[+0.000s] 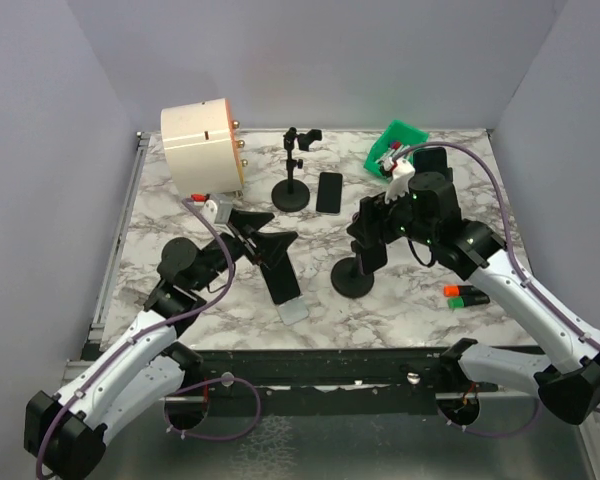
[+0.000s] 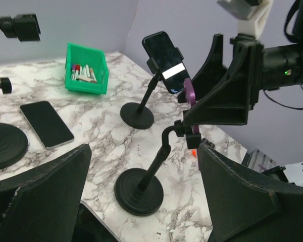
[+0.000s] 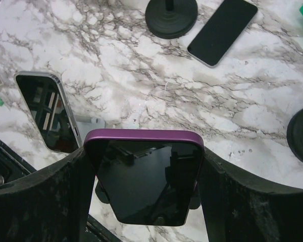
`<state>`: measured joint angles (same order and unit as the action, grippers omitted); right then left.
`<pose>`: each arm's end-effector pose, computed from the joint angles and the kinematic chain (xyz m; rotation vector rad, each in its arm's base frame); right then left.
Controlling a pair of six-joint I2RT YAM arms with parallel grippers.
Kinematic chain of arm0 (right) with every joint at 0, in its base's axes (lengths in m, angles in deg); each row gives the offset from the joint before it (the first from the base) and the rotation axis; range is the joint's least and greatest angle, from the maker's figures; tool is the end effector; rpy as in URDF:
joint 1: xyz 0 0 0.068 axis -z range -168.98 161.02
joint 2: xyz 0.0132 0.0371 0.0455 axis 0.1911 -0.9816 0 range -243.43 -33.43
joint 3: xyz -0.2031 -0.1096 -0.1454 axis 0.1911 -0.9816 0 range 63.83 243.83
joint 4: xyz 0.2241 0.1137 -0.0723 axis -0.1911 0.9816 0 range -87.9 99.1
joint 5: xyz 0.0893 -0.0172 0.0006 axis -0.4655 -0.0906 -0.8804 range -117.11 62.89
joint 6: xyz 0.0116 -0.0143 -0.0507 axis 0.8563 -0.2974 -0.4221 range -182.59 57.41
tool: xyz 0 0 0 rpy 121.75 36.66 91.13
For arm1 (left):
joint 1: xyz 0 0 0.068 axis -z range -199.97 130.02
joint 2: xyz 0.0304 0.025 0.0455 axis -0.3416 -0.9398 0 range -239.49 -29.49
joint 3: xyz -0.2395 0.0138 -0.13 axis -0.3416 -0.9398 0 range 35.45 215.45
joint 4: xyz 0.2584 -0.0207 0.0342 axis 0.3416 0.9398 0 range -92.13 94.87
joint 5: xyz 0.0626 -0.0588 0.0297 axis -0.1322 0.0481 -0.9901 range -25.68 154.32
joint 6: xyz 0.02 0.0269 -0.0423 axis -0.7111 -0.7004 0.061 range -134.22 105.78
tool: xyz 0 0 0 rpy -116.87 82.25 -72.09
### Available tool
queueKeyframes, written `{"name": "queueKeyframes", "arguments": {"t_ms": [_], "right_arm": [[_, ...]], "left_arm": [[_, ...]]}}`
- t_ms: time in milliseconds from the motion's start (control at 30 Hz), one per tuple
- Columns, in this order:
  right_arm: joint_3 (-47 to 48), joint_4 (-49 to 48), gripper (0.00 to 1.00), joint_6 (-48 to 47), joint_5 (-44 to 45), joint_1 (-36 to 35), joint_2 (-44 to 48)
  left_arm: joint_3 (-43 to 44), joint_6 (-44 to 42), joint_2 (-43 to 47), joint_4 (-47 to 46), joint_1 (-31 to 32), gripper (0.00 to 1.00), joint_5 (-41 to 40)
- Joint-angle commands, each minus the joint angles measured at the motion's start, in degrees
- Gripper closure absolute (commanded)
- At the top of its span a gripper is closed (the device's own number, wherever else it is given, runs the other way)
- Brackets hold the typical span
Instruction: Remove the phone from the phone stand
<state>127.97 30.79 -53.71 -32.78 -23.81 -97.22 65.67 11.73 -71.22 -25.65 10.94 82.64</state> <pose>0.1987 0.1424 0.3598 -0.5350 2.0440 0.5664 0.1490 -0.1024 0.3215 0.3451 1.4107 -1.0395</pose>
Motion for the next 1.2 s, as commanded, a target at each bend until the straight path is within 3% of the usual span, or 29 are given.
{"name": "queueKeyframes", "arguments": {"t_ms": [0, 133, 367, 667, 1167], "right_arm": [[4.06, -0.89, 0.66, 5.72, 8.93, -1.57, 2.84], [4.2, -1.16, 0.67, 7.23, 16.65, -5.91, 1.28], [1.8, -5.46, 0.68, 8.71, 19.76, -7.89, 1.3], [-1.67, -8.29, 0.68, 9.46, 18.78, -7.89, 3.77], [-3.95, -10.3, 0.69, 9.65, 18.15, -7.89, 4.86]], "left_arm": [[2.63, -0.68, -3.75, -0.3, 2.39, 0.17, -3.11], [7.09, -2.8, -7.94, 2.68, 7.19, 0.23, -5.82], [11.2, -4.84, -15.69, 2.94, 14.04, 0.27, -5.24], [8.92, -1.29, -22.52, -4.4, 14.87, 0.3, 2.62], [9.77, 4.09, -31.86, -12.48, 15.13, 0.37, 6.38]]}}
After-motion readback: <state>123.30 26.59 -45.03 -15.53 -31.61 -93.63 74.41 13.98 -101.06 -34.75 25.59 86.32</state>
